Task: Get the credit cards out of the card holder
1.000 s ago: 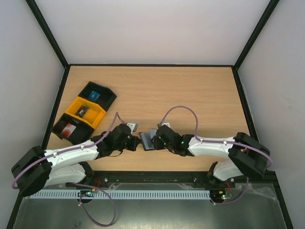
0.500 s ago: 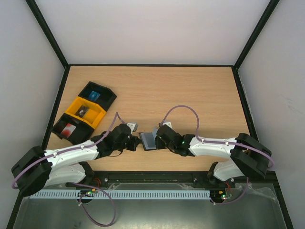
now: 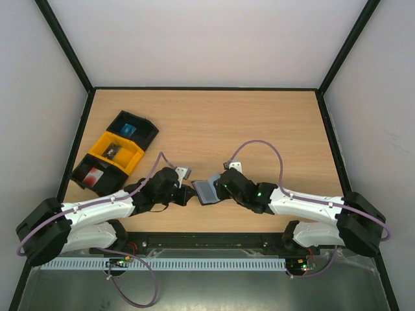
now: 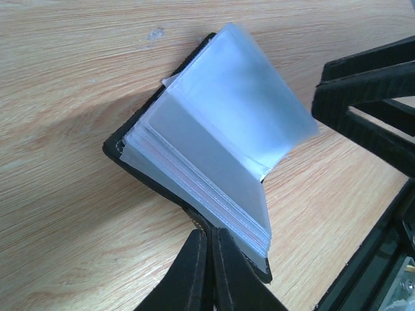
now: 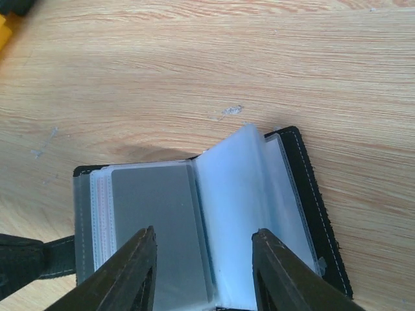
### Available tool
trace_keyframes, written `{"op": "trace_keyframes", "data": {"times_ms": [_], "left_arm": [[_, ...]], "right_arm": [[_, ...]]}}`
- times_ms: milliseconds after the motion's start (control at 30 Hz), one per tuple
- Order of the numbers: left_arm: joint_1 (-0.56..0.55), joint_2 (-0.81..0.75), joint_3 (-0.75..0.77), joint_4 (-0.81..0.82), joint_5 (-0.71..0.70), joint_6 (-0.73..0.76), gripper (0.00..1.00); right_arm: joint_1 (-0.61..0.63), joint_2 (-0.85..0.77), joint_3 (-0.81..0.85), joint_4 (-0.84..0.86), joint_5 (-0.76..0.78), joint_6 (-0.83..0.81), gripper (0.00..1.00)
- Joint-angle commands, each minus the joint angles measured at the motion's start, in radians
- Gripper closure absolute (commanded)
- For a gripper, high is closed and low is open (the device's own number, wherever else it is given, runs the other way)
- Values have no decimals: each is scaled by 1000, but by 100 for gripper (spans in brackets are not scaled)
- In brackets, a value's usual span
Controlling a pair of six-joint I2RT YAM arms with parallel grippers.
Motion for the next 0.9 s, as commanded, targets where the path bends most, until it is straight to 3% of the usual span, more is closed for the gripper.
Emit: {"op": "trace_keyframes", "data": {"times_ms": [0,233,500,700,867], "left_arm": [[-2,5,-11,29,36,21,97],[-1,7,-2,-22,-36,-6,97],[0,30,18,-93,-124,-23,97],[0,33,17,-84,-121,-24,97],[0,33,20,-83,-119,-24,97]], "right_arm": [[5,33,32,-39,26,-26,60],[5,156,17,126,-116,-67,60],[4,247,10,209,-185,-59,52],[5,266,14,244,-224,-50,34],[4,283,24,222,-206,-42,29]]}}
